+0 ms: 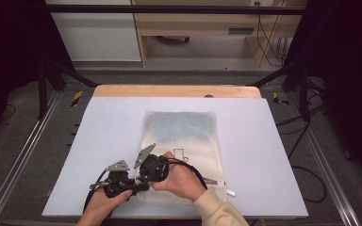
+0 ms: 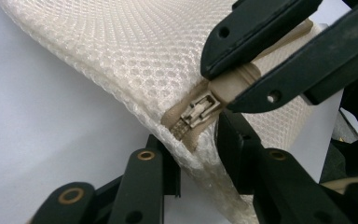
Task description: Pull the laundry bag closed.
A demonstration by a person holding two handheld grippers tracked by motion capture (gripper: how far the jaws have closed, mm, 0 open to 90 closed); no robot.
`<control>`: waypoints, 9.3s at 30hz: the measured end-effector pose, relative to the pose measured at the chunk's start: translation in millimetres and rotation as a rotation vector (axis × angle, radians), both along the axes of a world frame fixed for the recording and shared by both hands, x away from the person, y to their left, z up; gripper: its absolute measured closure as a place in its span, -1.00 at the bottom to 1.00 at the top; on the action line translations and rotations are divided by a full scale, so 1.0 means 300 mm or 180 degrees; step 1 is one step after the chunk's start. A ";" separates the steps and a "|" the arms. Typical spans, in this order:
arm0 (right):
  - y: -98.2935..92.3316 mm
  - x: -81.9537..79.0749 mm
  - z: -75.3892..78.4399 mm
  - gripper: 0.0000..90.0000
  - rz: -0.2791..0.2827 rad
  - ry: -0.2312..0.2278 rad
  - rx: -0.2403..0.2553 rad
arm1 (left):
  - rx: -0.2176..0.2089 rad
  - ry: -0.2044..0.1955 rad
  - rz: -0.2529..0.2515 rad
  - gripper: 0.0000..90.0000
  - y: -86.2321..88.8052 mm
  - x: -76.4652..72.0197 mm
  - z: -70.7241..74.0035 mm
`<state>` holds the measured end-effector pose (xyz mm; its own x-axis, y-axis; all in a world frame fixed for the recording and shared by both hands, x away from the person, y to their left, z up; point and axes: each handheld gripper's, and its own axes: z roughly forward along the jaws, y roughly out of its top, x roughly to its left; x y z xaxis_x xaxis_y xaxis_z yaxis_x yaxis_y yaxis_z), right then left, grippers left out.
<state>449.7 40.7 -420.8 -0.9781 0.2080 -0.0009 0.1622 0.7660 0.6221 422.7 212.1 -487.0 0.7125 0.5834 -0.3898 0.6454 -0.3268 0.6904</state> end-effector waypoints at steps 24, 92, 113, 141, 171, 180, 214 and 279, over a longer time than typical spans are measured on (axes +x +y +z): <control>-0.009 0.003 -0.021 0.82 0.0026 -0.0042 -0.0177 | 0.0036 0.0012 0.0062 0.88 0.005 0.007 0.002; -0.094 0.013 -0.033 0.82 -0.0073 0.0057 -0.0343 | -0.0003 -0.0047 0.0055 0.88 -0.004 -0.002 0.010; -0.129 0.009 -0.021 0.82 -0.0112 0.0059 -0.0320 | -0.0065 -0.0054 0.0005 0.88 -0.009 -0.008 0.017; -0.161 0.021 -0.023 0.82 -0.0161 0.0095 -0.0298 | -0.0075 -0.0106 -0.0021 0.88 -0.015 -0.013 0.023; -0.172 0.012 -0.004 0.82 -0.0137 0.0038 -0.0326 | -0.0068 -0.0152 -0.0028 0.88 -0.016 -0.017 0.033; -0.184 0.015 0.002 0.82 -0.0177 0.0056 -0.0300 | -0.0080 -0.0174 -0.0015 0.88 -0.013 -0.017 0.036; -0.216 0.020 0.023 0.82 -0.0269 0.0039 -0.0335 | -0.0139 -0.0163 0.0007 0.88 -0.003 -0.015 0.037; -0.282 -0.004 0.023 0.83 -0.0370 0.0037 -0.0254 | -0.0098 -0.0302 -0.0015 0.88 -0.015 -0.026 0.050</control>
